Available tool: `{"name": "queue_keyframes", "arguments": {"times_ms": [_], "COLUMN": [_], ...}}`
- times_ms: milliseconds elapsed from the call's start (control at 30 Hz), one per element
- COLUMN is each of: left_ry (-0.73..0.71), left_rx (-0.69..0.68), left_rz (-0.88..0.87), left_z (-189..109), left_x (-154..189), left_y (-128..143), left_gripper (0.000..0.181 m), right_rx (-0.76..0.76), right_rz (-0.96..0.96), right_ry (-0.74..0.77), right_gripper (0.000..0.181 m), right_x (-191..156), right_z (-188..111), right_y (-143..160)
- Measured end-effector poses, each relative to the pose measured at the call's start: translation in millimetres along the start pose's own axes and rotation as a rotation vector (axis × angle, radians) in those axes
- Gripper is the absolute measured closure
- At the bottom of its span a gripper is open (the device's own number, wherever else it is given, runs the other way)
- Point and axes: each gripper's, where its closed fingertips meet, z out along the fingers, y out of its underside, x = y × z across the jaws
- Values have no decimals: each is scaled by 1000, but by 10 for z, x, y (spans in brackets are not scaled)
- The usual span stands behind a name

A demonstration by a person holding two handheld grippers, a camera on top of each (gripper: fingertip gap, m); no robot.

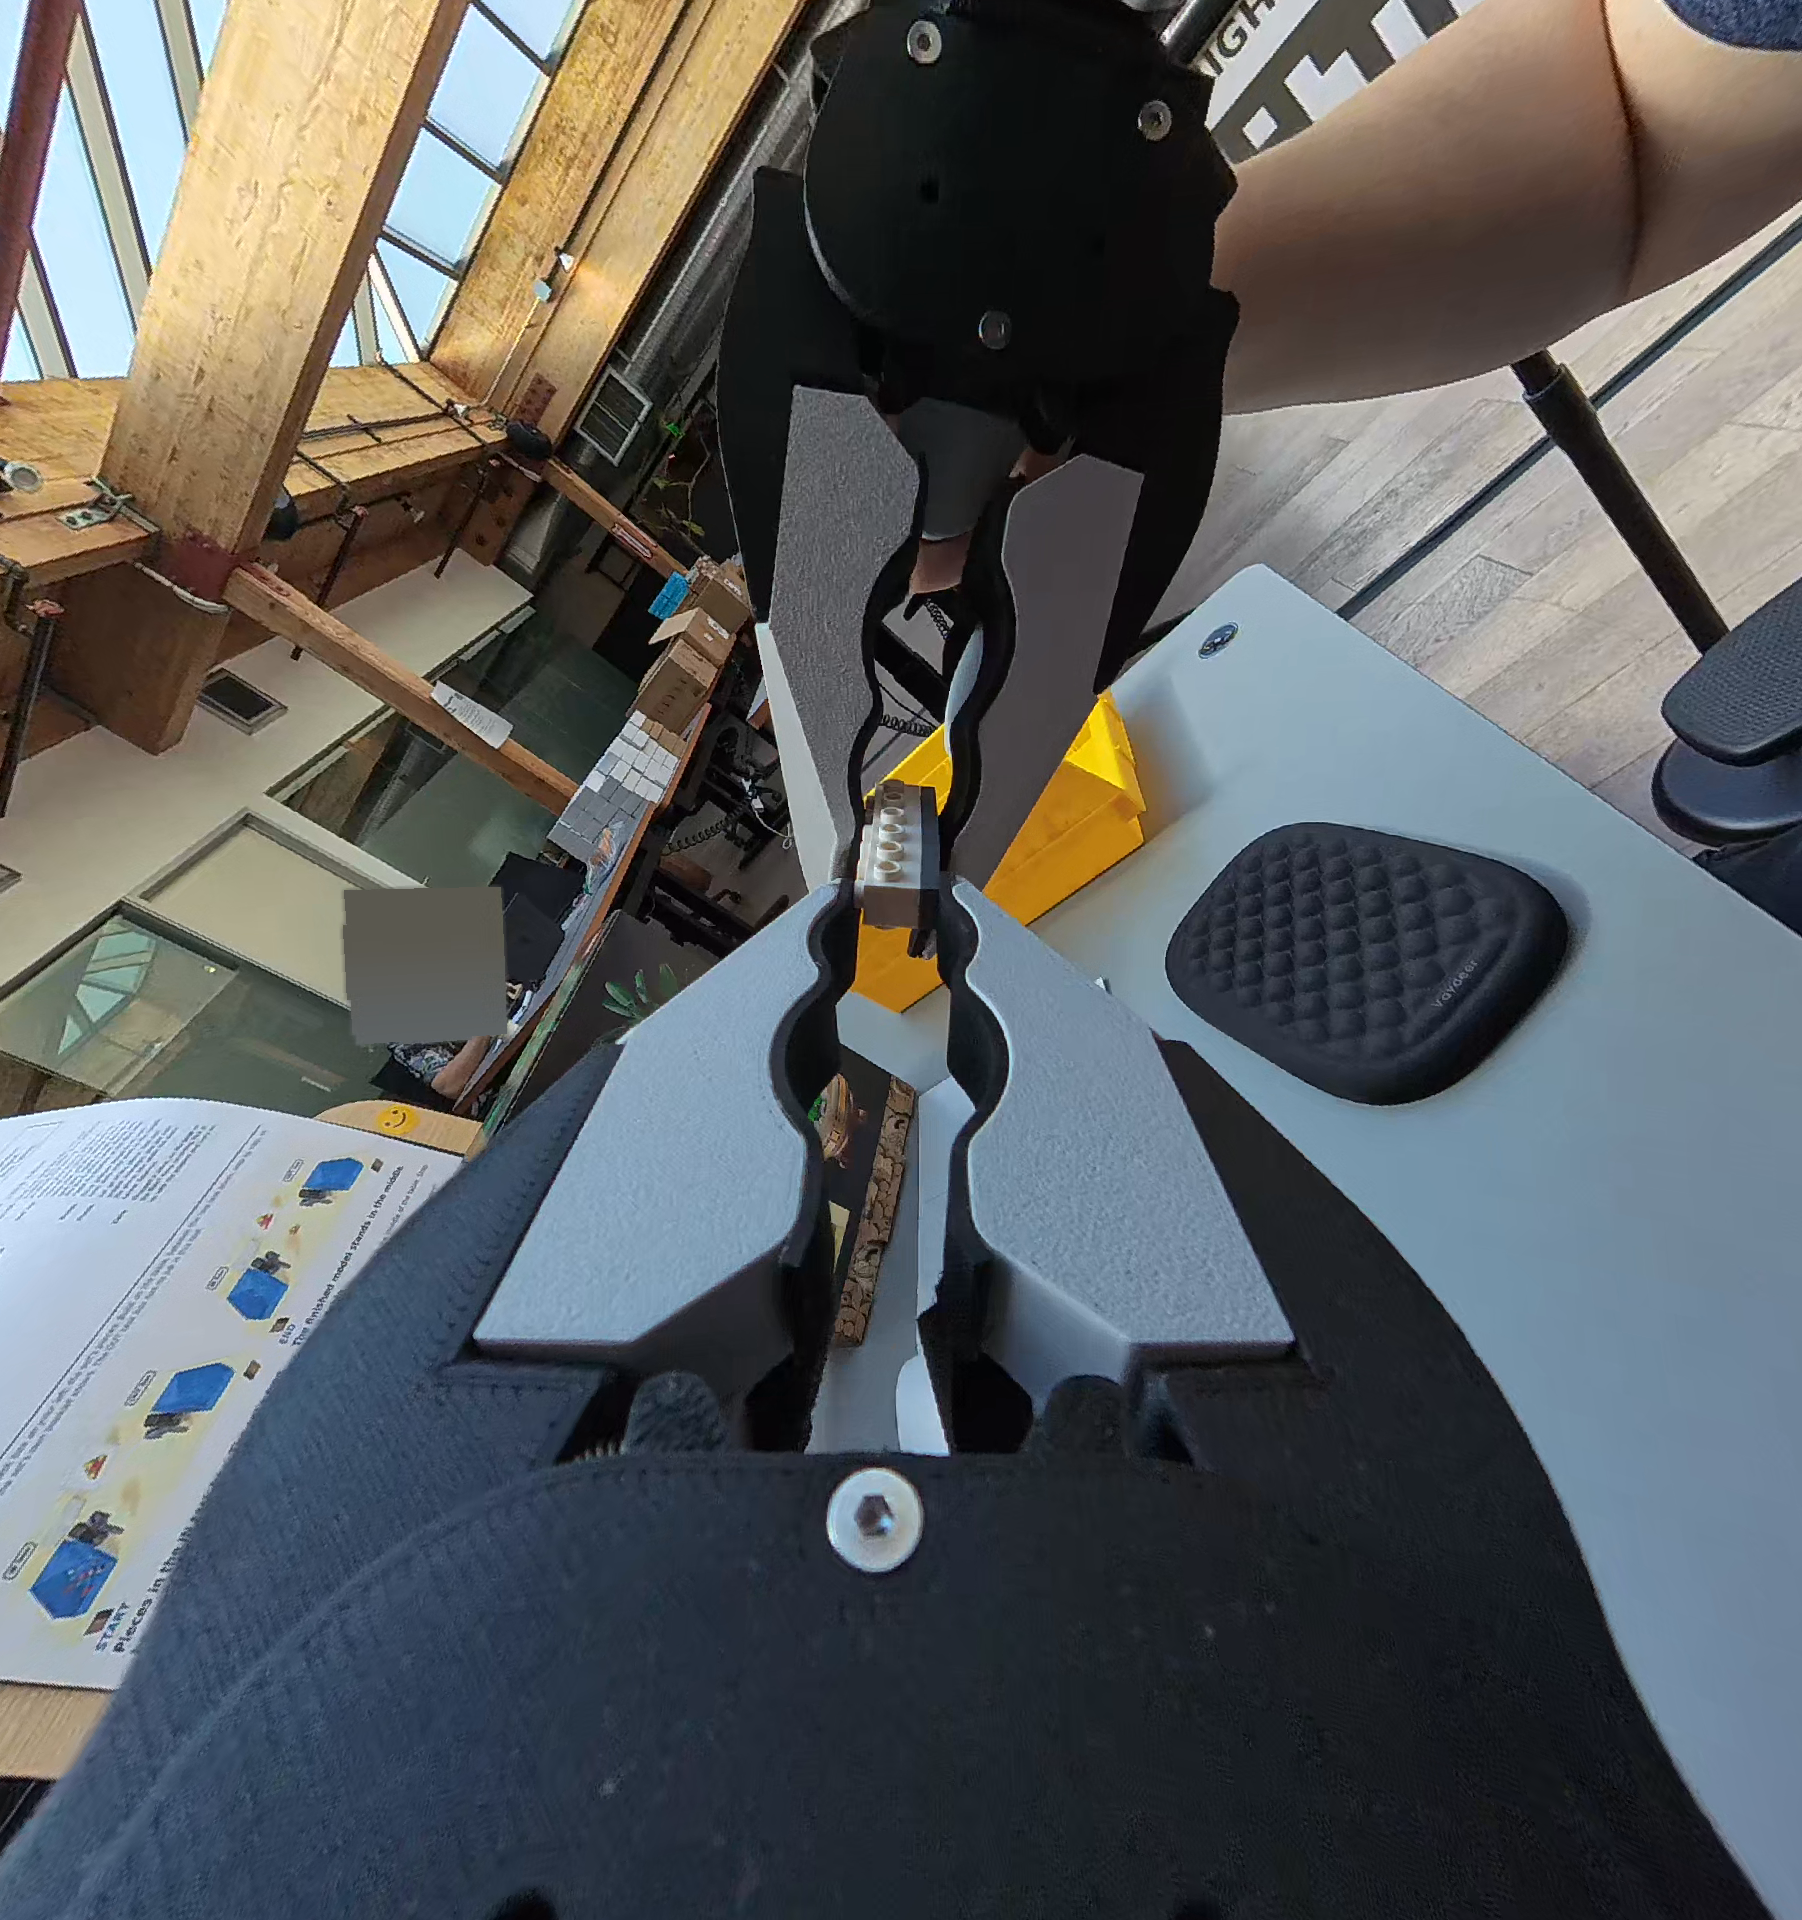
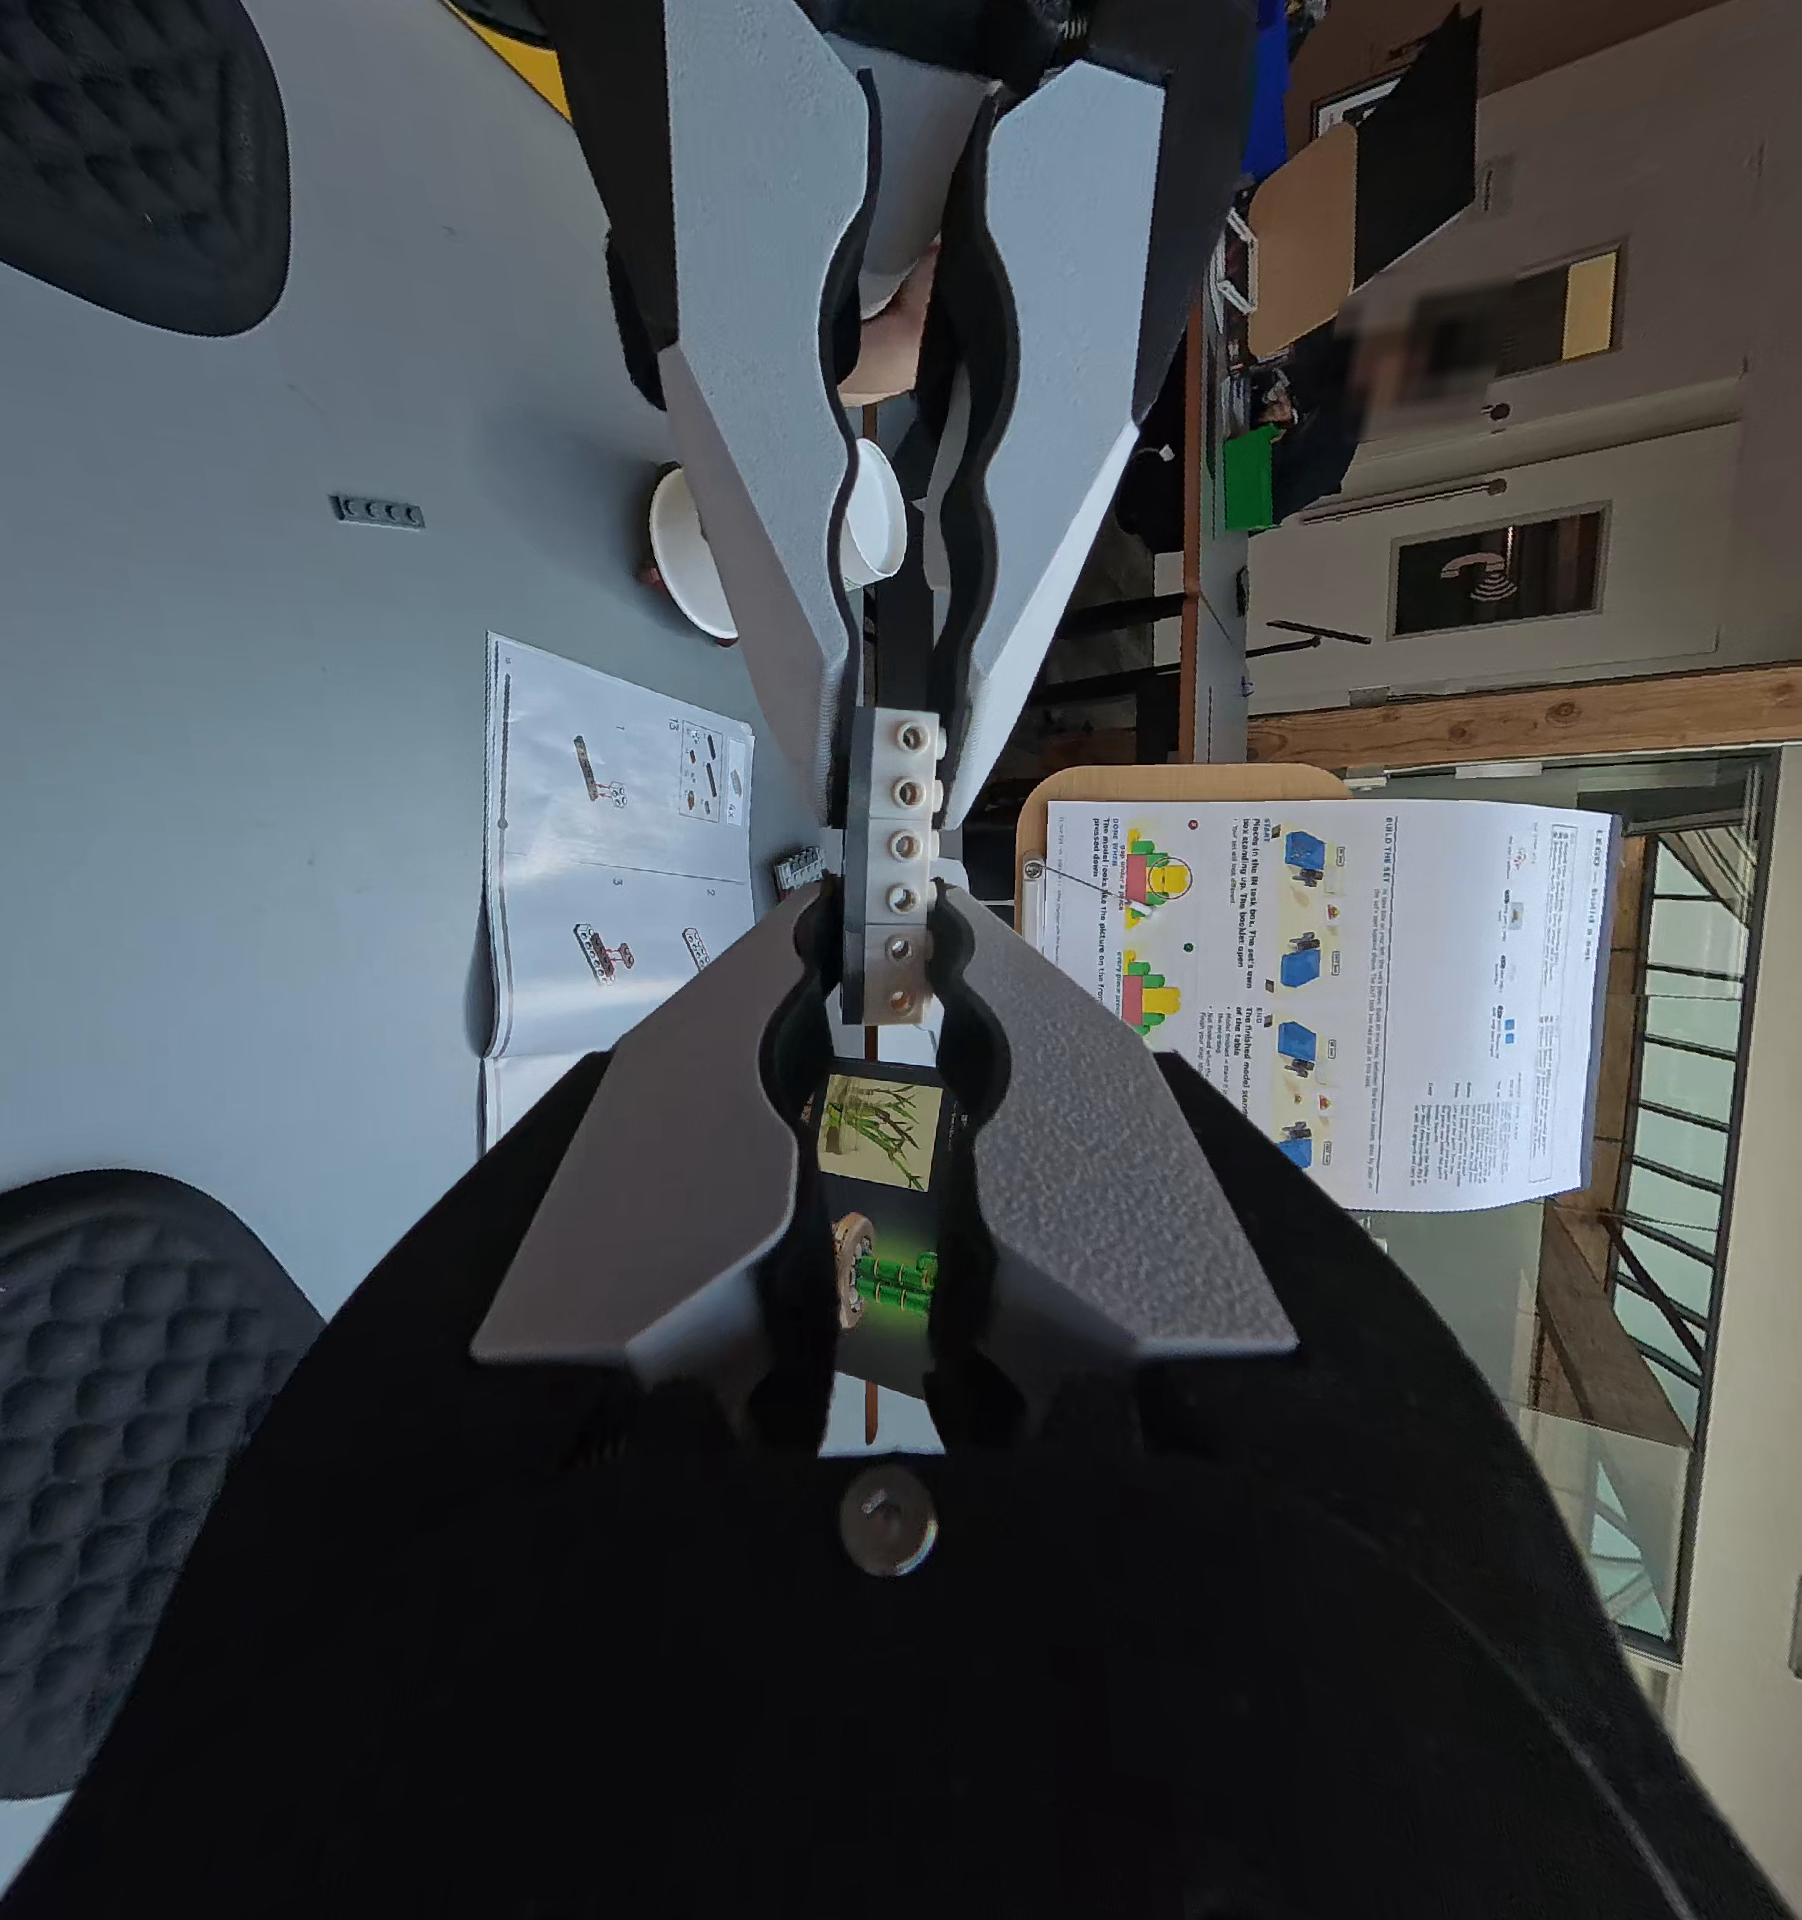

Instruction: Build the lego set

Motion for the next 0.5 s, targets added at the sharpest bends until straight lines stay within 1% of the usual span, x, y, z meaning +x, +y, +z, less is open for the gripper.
{"name": "queue_keyframes", "arguments": {"times_ms": [167, 267, 400, 500], "left_ry": [-4, -3, 9, 9], "left_rx": [-9, -10, 42, 44], "left_rz": [3, -1, -11, -10], "left_z": [4, -21, -25, -35], "left_x": [-11, -23, -6, -10], "left_y": [36, 42, -28, -20], "left_gripper": [169, 169, 169, 169], "right_rx": [-23, 13, 23, 44], "right_rz": [-9, 95, 92, 121], "right_ry": [34, -17, -71, -91], "right_gripper": [168, 167, 154, 158], "right_x": [28, 5, -57, -59], "right_z": [28, 57, 80, 80], "right_y": [20, -4, -51, -87]}}
